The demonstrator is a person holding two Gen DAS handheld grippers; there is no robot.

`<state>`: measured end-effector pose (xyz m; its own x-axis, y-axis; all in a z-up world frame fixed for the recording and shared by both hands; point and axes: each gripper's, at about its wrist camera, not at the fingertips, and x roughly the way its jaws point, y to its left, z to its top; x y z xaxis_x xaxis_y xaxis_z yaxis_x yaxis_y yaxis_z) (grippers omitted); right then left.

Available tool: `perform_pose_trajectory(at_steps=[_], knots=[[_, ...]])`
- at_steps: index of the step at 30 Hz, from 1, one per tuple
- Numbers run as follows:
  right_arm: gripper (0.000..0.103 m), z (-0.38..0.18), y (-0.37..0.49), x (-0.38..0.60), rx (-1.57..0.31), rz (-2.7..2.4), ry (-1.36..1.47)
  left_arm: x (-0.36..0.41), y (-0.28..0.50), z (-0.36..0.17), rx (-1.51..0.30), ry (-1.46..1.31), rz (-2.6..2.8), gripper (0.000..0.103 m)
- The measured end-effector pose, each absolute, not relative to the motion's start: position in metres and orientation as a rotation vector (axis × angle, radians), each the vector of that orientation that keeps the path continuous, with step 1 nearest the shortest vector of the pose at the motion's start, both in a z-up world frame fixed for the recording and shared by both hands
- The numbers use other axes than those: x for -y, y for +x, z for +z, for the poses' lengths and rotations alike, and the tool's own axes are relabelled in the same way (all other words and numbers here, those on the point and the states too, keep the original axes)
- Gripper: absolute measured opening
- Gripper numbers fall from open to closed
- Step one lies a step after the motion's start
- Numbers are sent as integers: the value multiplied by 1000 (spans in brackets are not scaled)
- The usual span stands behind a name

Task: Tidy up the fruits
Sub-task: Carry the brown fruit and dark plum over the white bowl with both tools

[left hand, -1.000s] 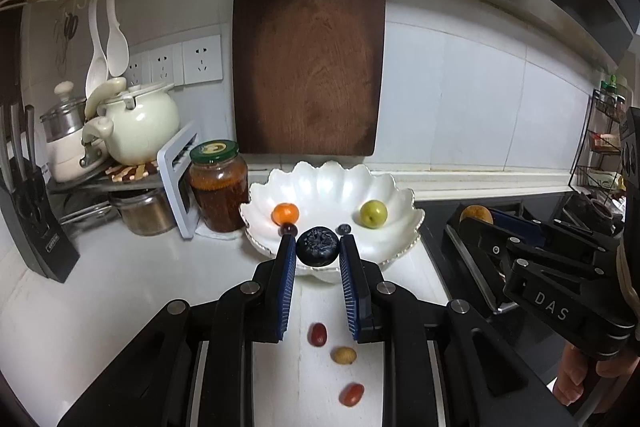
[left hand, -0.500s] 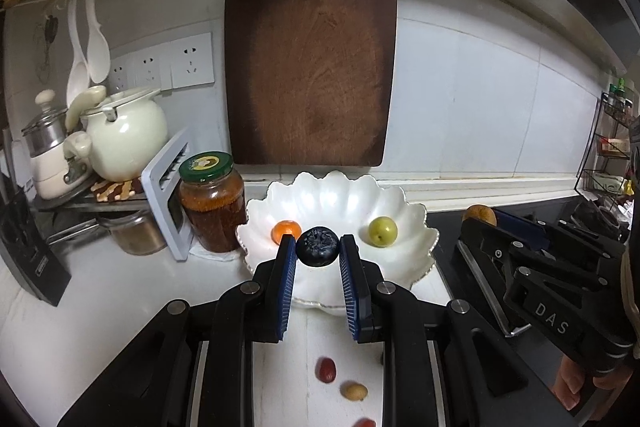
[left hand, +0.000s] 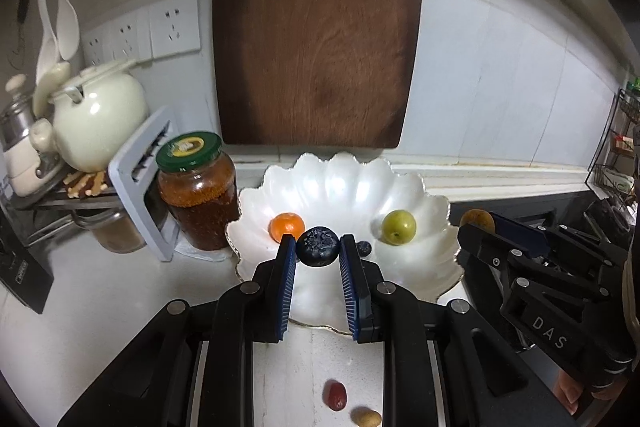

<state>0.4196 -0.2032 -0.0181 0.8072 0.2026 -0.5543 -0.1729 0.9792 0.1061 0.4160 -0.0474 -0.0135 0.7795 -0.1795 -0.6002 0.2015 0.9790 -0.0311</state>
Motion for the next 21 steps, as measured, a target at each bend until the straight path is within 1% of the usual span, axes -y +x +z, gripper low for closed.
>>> perform_pose_trajectory(at_steps=[15, 21], knots=[[27, -60, 481, 205, -776, 198, 46, 51, 476, -61, -827, 41, -200, 23], [27, -77, 495, 208, -846, 204, 66, 54, 490, -76, -872, 49, -193, 23]])
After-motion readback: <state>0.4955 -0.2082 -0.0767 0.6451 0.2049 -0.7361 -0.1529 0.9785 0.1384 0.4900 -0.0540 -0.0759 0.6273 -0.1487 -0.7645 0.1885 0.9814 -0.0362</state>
